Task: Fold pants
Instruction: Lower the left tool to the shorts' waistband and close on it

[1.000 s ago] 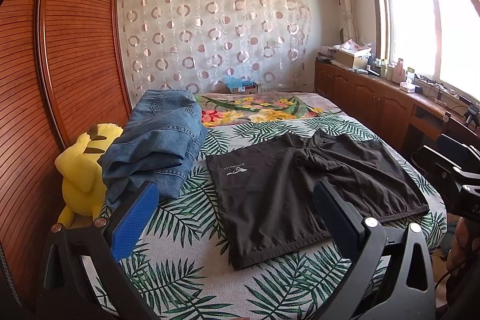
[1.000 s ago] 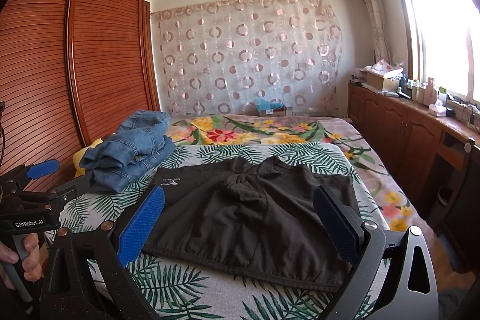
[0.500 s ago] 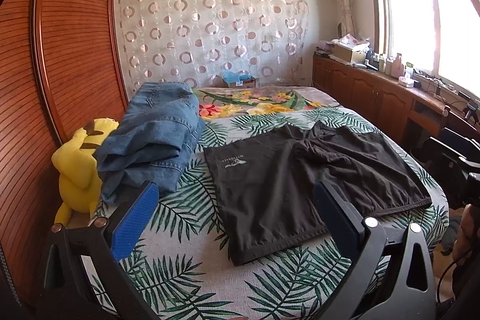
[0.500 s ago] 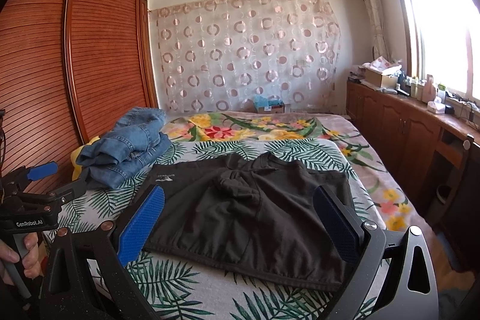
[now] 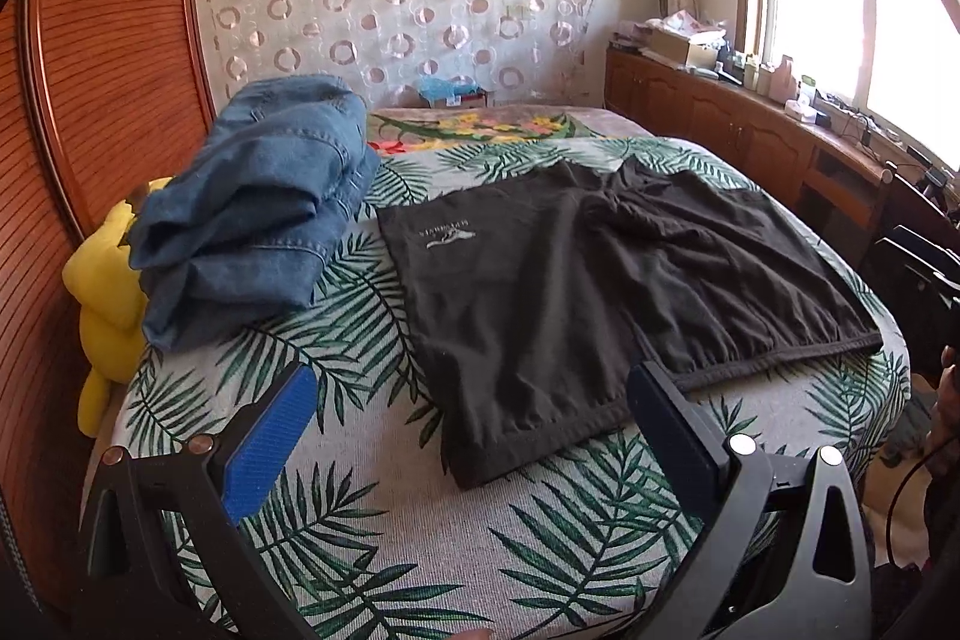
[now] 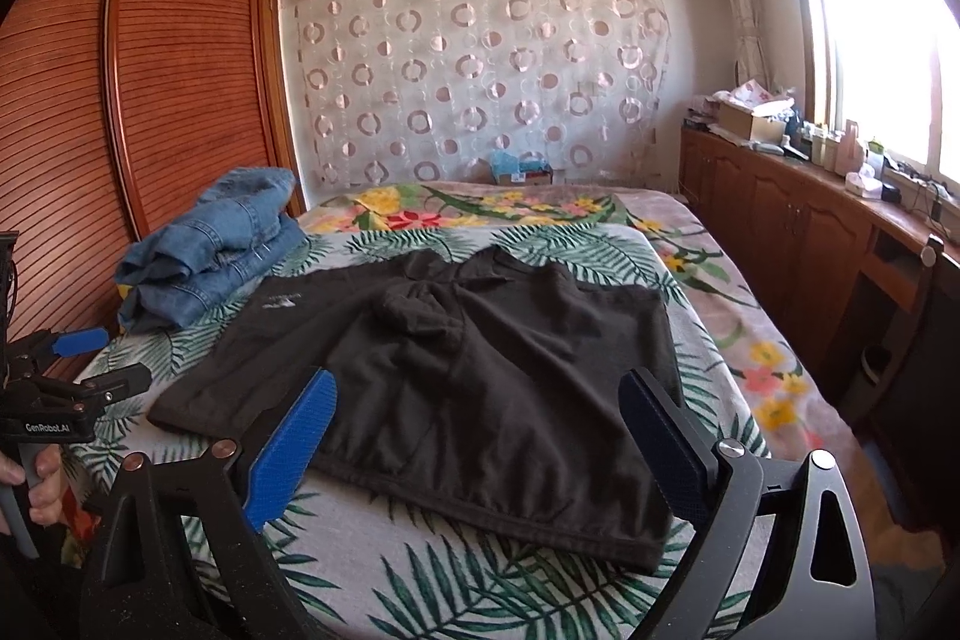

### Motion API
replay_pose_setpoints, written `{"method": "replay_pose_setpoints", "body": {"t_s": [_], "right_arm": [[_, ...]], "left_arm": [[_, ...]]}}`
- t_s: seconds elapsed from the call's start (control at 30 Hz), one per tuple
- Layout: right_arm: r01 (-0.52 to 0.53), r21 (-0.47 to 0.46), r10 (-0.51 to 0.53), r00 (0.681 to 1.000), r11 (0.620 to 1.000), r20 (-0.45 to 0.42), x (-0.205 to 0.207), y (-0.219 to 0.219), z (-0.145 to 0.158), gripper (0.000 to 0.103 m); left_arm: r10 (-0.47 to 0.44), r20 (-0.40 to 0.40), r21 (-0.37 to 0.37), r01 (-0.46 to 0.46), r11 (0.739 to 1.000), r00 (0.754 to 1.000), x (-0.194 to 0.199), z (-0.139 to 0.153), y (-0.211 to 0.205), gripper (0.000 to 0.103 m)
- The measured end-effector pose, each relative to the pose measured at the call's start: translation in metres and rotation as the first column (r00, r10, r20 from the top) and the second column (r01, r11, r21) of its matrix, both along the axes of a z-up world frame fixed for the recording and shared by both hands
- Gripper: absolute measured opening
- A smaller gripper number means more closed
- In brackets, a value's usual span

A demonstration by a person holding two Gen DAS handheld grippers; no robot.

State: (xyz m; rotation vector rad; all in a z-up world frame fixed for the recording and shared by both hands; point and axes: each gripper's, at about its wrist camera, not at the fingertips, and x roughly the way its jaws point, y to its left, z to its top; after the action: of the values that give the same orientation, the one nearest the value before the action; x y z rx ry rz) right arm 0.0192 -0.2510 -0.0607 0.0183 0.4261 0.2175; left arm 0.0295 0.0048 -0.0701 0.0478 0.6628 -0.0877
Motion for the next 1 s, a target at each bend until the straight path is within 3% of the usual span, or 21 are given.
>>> {"method": "replay_pose_setpoints", "body": {"t_s": [0.67, 0.9, 1.0], "right_arm": [[0.088, -0.053, -0.097, 0.977, 0.995, -0.192, -0.012, -0.017, 0.007, 0.065], [0.100, -0.053, -0.110, 0.968, 0.994, -0.226, -0.013, -0.016, 0.011, 0.050], [0.102, -0.050, -0.111, 0.970, 0.993, -0.217, -0.013, -0.013, 0.014, 0.049]], "left_arm": [[0.004, -0.130, -0.002, -0.005, 1.000, 0.991, 0.020, -0.049, 0.025, 0.103], [-0.013, -0.161, -0.026, 0.009, 1.000, 0.987, 0.021, -0.057, 0.028, 0.103], [-0.019, -0.158, -0.034, 0.014, 0.999, 0.987, 0.020, -0.056, 0.029, 0.100]]}}
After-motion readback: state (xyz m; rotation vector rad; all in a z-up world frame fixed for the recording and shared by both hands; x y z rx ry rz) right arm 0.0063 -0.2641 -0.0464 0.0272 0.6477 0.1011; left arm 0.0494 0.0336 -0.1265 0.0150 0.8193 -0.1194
